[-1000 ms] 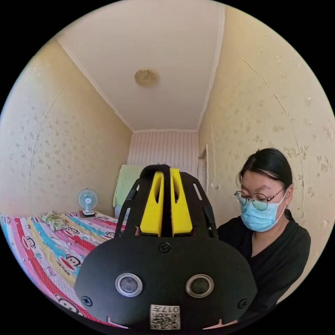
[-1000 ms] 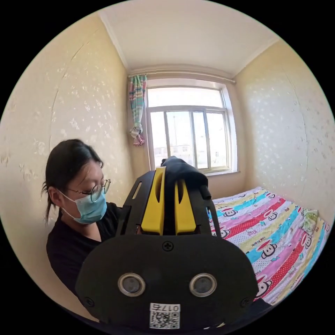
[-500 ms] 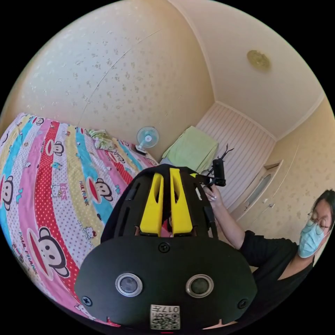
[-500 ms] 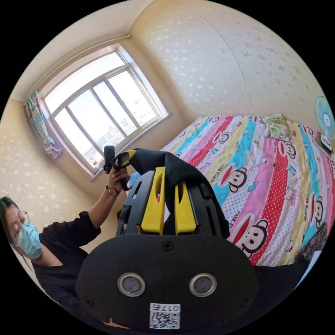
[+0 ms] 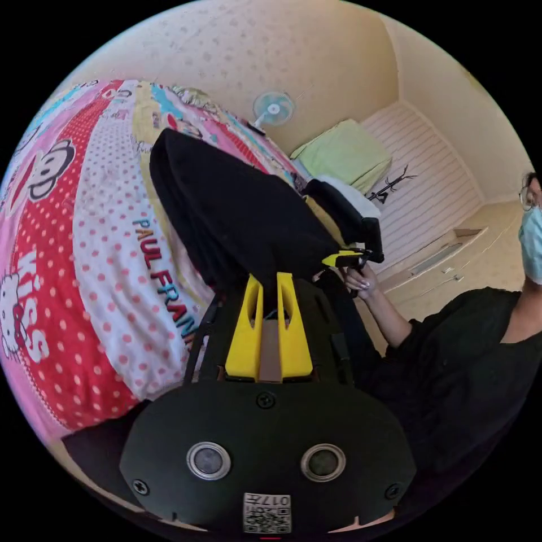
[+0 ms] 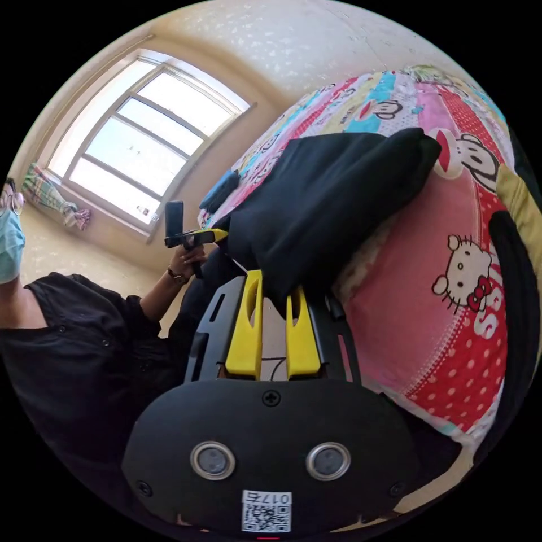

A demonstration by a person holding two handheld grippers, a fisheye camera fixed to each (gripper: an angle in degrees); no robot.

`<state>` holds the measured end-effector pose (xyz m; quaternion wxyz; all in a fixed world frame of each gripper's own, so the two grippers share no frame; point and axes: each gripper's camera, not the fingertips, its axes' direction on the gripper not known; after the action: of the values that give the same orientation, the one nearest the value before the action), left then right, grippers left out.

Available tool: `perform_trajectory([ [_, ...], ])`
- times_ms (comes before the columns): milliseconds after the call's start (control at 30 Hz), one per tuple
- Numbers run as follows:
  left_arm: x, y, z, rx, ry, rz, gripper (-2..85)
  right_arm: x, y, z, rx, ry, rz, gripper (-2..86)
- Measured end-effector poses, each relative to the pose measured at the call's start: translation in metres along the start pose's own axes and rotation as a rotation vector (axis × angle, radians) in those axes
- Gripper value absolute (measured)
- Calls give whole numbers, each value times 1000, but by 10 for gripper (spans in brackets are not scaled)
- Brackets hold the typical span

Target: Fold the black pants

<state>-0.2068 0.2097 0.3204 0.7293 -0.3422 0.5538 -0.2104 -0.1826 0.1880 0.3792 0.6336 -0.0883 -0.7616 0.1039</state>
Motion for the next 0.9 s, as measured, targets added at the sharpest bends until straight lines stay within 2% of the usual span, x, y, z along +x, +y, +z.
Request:
perform_trajectory([
  [67,-19,-2,-6,-29,107,-68,116,8,-11,-15,-23,-83,28,85],
  [133,-28,-6,-25,-5,130,-97,135,12,-24,-37,-53,-72,56,108],
  [267,-44,-29,-76,132,41,-129,183,36,-40,-98,77,80,141,158],
  [333,-59,-47,-85,164,53,-157,206,66,-47,-103,96,2,177,178],
  [400,-80,-66,-84,168,102,-215,210,113,-62,-89,61,-254,228,194],
  [500,-109,-88,-71,184,134,-304,210,150,-67,-64,113,-377,316,187],
  [633,-113,-94,-61,133,108,-321,170,152,-67,-50,118,-343,305,193],
  [767,-100,-87,-76,178,57,-321,168,148,-60,-47,146,-309,307,206],
  [900,-104,-104,-83,149,25,-344,168,171,-83,-31,113,-381,327,203],
])
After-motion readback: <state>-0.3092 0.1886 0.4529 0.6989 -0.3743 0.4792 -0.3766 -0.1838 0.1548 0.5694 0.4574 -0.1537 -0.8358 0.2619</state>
